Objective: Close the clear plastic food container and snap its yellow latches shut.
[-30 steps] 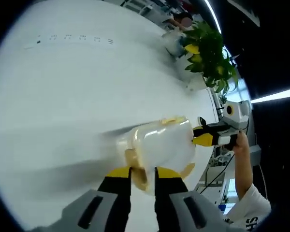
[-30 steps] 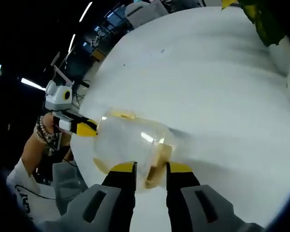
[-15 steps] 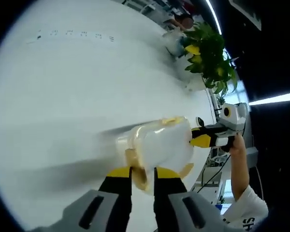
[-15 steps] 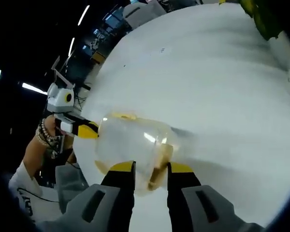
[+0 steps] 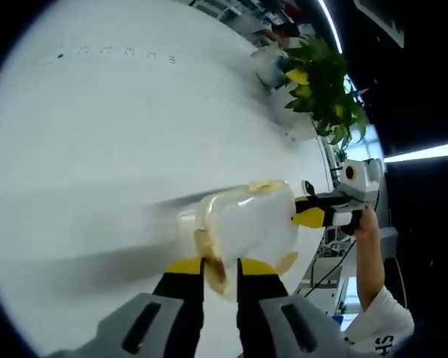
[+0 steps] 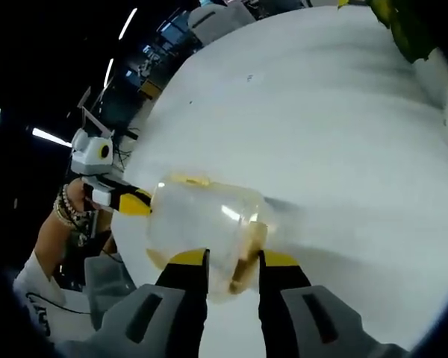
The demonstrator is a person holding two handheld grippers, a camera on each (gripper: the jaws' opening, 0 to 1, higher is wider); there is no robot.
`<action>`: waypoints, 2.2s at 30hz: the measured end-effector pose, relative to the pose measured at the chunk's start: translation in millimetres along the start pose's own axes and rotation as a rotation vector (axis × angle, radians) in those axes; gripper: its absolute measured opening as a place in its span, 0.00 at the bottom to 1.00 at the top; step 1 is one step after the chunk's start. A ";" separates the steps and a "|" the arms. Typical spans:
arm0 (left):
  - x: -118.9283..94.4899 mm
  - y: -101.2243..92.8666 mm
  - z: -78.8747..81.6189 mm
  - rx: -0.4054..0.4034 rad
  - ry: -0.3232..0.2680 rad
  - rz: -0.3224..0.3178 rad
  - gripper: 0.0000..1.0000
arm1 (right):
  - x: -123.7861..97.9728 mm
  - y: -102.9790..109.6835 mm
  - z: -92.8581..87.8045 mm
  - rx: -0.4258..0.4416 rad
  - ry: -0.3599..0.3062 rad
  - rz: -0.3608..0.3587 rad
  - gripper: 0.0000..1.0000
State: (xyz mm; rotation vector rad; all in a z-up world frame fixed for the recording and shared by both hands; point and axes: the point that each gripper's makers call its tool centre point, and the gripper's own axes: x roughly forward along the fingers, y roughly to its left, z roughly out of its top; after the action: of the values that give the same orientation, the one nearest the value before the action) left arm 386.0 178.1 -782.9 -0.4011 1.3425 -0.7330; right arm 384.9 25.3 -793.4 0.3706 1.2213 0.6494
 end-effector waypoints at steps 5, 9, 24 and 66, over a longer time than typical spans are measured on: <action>3.8 -0.3 3.4 0.012 -0.016 -0.010 0.09 | -0.4 1.2 3.3 -0.026 0.002 -0.017 0.24; 2.5 -2.2 8.4 0.084 -0.073 -0.025 0.08 | -3.2 0.8 6.4 -0.112 -0.005 -0.014 0.26; 5.5 -66.6 41.9 0.342 -0.429 -0.069 0.00 | -23.7 58.3 56.9 -0.300 -0.214 0.078 0.00; 47.5 -87.3 -34.1 0.506 -0.300 -0.155 0.00 | 25.5 43.8 73.2 -0.418 -0.135 -0.022 0.00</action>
State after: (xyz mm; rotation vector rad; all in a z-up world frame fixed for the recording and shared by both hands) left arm 334.0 88.0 -767.7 -0.1979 0.8130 -1.0626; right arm 447.7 80.7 -763.5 0.0496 0.9308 0.8261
